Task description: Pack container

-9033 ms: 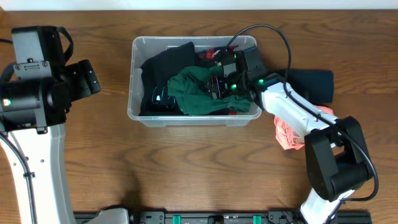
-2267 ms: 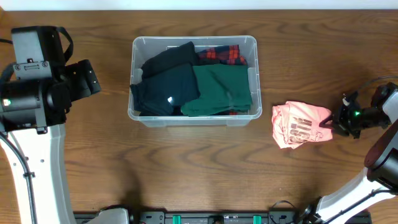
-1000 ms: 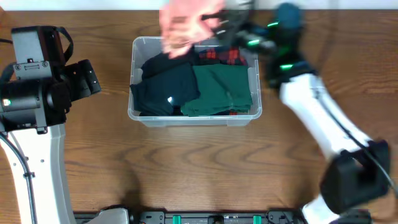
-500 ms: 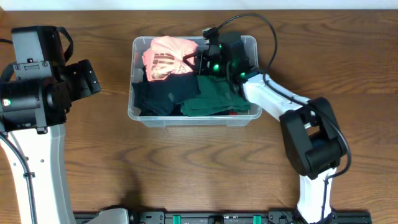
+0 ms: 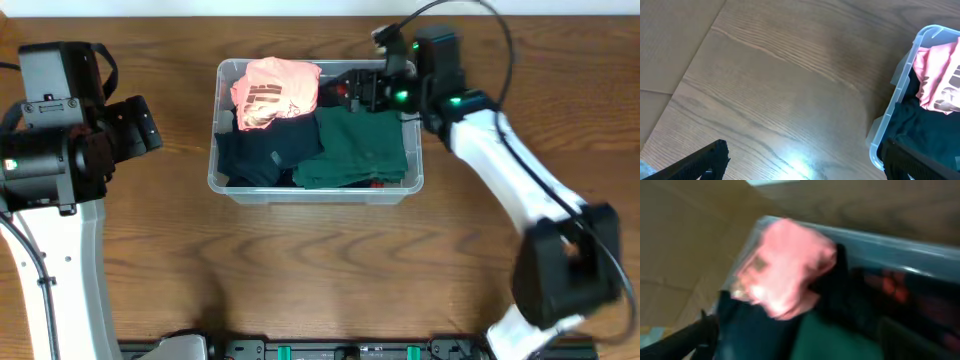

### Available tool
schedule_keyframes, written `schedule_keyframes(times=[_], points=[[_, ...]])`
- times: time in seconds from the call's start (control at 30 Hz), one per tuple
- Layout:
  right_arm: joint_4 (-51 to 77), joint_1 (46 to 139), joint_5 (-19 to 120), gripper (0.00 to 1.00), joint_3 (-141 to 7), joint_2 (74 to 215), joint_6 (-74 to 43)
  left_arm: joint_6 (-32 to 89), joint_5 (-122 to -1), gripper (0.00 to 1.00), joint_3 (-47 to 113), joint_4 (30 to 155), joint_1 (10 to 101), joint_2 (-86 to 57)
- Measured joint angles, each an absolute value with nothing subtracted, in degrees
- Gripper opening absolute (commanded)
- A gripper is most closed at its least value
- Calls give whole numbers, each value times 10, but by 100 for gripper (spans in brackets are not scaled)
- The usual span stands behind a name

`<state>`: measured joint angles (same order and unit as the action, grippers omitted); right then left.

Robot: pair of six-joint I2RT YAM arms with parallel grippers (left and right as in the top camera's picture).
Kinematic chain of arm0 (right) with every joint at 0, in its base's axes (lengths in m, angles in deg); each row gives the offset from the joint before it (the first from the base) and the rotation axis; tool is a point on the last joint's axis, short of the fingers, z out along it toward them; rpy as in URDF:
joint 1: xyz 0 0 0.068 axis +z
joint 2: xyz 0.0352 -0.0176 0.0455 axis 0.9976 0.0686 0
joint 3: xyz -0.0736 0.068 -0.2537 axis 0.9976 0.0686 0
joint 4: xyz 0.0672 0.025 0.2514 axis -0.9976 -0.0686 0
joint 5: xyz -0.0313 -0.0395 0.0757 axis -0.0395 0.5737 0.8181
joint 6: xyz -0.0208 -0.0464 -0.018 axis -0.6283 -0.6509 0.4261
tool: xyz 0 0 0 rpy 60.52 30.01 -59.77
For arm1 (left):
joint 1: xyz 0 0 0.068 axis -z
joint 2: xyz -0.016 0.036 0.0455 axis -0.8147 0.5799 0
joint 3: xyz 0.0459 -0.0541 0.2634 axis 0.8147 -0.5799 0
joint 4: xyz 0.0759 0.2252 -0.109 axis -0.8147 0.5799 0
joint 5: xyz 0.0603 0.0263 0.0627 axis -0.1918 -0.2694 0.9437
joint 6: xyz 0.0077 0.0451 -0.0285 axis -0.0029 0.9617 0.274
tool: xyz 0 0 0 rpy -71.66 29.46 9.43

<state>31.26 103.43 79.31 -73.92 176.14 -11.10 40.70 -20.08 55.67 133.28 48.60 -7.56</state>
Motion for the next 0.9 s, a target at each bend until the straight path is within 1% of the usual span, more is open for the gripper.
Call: schedule_keyframes(times=[0.13, 0.3, 0.47, 0.73, 0.9], points=[[184, 1009, 749, 99, -739, 1646, -189, 407, -201, 98, 557, 1333, 486, -76], [81, 949, 617, 99, -740, 1522, -280, 407, -201, 98, 557, 1333, 486, -76], [61, 897, 525, 99, -740, 1406, -325, 407, -201, 98, 557, 1333, 486, -76], [20, 879, 492, 99, -740, 1260, -344, 407, -201, 98, 557, 1333, 486, -76], [-46, 879, 487, 99, -740, 1231, -347, 407, -201, 98, 557, 1333, 486, -76]])
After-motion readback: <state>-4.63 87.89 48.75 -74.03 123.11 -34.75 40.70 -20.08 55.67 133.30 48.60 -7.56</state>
